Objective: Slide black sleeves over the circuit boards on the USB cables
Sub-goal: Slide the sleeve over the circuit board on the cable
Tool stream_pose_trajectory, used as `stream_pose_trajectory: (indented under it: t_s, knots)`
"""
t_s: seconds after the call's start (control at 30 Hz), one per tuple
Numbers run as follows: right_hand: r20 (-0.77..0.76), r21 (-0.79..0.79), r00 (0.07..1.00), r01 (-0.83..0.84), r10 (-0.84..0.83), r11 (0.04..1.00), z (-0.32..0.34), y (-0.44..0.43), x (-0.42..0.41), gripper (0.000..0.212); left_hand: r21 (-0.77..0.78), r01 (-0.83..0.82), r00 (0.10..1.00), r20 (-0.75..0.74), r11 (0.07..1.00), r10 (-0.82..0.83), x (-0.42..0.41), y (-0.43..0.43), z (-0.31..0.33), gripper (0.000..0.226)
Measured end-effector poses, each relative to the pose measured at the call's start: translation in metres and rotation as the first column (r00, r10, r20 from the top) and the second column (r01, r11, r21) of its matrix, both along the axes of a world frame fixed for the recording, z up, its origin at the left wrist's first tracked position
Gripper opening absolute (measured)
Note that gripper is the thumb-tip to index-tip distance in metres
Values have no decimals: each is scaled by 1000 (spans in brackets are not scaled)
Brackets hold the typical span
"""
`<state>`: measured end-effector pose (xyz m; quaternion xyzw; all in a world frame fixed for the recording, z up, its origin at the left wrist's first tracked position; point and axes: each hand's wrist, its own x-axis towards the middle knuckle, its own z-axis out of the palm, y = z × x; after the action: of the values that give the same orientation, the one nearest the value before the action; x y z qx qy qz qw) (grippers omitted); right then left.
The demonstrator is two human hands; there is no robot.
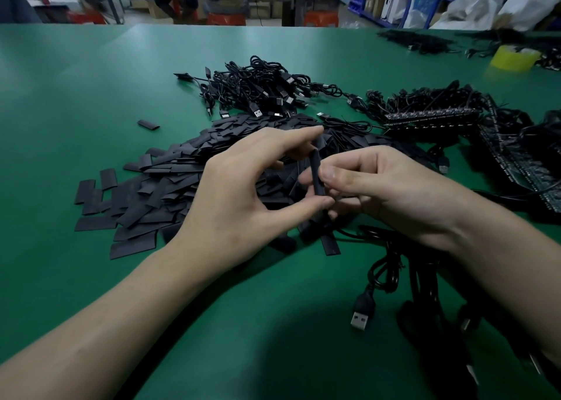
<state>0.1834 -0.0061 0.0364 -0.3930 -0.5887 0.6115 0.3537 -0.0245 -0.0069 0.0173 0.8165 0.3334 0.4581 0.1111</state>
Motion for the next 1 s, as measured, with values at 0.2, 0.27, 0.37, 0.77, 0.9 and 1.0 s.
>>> stream_pose_trajectory:
  t_s: [0.2, 0.27, 0.37, 0.77, 0.9, 1.0]
  knots:
    - [-61, -28, 998, -4, 2, 1000, 0, -1, 0, 15, 41, 12, 1000, 0, 999, -12, 0, -1, 1, 61]
    - [-70, -43, 998, -3, 0, 999, 0, -1, 1, 15, 45, 25, 1000, -2, 999, -25, 0, -1, 1, 62]
    - [-75, -45, 997, -9, 5, 999, 1, -1, 1, 18, 42, 39, 999, -10, 998, -39, -1, -1, 2, 63]
    - [-45, -54, 999, -4, 2, 999, -2, 4, 4, 31, 12, 57, 998, -34, 998, -57, -2, 2, 1, 62]
    - [82, 21, 997, -12, 10, 1000, -1, 3, 6, 37, -18, -5, 999, 54, 1000, 6, -3, 5, -2, 59]
    - [400, 228, 915, -47, -50, 973, 8, 1, 9, 40, -105, -72, 983, 161, 992, 88, -5, 9, -5, 55]
